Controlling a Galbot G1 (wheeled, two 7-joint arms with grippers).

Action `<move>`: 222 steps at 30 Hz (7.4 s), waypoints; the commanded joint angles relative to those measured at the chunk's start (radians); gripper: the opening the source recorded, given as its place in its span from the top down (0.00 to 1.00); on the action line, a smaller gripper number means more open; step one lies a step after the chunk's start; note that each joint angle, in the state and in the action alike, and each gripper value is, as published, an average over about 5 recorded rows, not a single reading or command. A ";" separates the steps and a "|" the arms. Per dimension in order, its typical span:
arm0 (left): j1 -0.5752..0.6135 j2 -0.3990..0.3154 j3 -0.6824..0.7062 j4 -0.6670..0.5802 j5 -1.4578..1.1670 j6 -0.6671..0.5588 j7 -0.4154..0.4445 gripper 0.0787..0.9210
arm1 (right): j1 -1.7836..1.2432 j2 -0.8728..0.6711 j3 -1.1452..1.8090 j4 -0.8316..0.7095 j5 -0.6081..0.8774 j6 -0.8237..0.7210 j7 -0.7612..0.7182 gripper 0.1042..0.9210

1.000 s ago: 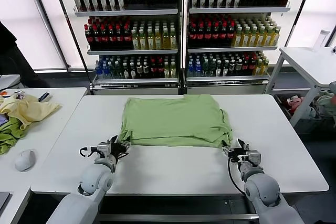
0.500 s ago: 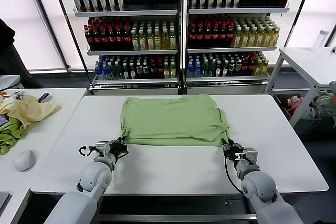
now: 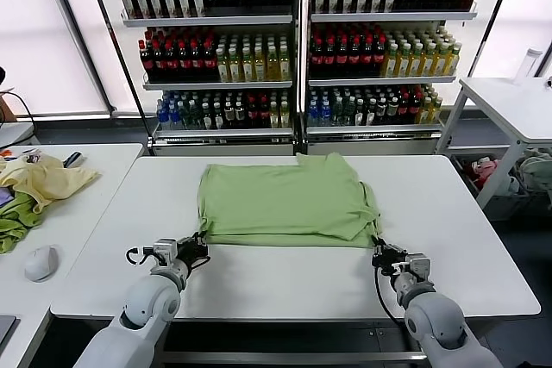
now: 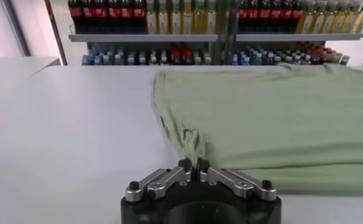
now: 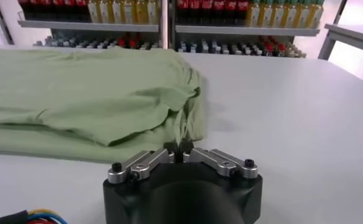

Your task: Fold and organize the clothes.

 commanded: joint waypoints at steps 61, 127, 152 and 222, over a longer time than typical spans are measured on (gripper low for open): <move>-0.517 -0.051 0.179 0.530 0.038 -0.034 -0.049 0.12 | 0.813 0.107 -0.339 -0.607 0.105 -0.097 0.033 0.12; -0.239 0.106 0.060 0.069 -0.232 -0.053 0.043 0.99 | 0.523 0.080 -0.211 -0.278 0.109 -0.034 -0.040 0.99; -0.068 0.177 0.020 -0.049 -0.198 0.000 0.037 0.99 | -0.013 0.030 0.059 0.124 0.089 -0.046 -0.026 0.99; 0.160 -0.123 -0.177 0.009 0.065 -0.148 -0.106 0.77 | -0.077 0.057 0.072 0.157 0.033 -0.038 -0.023 0.12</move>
